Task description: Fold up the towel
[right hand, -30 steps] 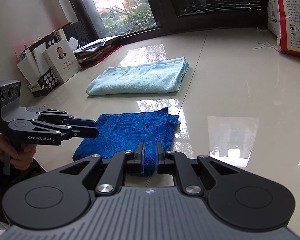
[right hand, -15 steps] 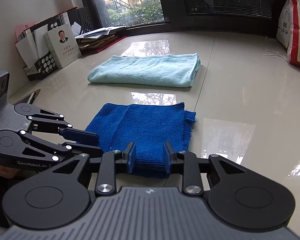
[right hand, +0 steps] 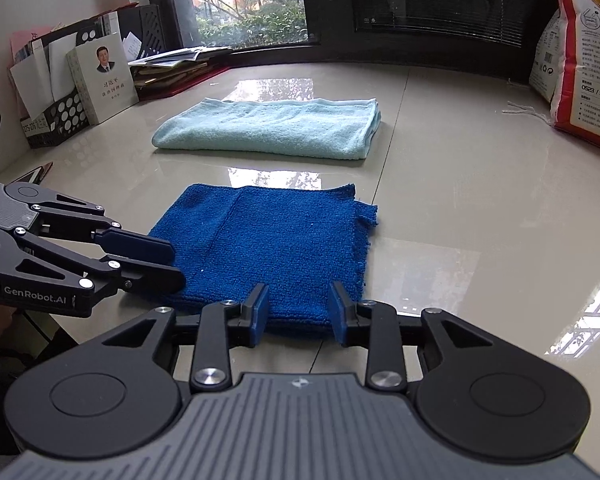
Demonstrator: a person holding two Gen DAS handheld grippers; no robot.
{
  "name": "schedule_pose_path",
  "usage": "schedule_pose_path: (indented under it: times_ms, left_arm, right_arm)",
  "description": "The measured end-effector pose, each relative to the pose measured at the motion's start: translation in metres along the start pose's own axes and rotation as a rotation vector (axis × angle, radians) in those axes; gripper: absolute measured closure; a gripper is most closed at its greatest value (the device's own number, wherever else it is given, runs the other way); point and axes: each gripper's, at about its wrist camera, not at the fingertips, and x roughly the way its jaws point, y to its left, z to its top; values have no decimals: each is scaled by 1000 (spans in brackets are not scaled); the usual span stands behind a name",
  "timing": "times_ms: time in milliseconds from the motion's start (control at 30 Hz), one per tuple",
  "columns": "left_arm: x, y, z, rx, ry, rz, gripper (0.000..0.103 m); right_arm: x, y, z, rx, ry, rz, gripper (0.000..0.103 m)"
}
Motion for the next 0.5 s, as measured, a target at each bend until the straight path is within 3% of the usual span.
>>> schedule_pose_path:
  times_ms: [300, 500]
  left_arm:
    - [-2, 9, -8, -96, -50, -27, 68]
    - [-2, -4, -13, -19, -72, 23, 68]
  right_arm:
    - [0, 0, -18, 35, -83, -31, 66]
    - [-1, 4, -21, 40, -103, -49, 66]
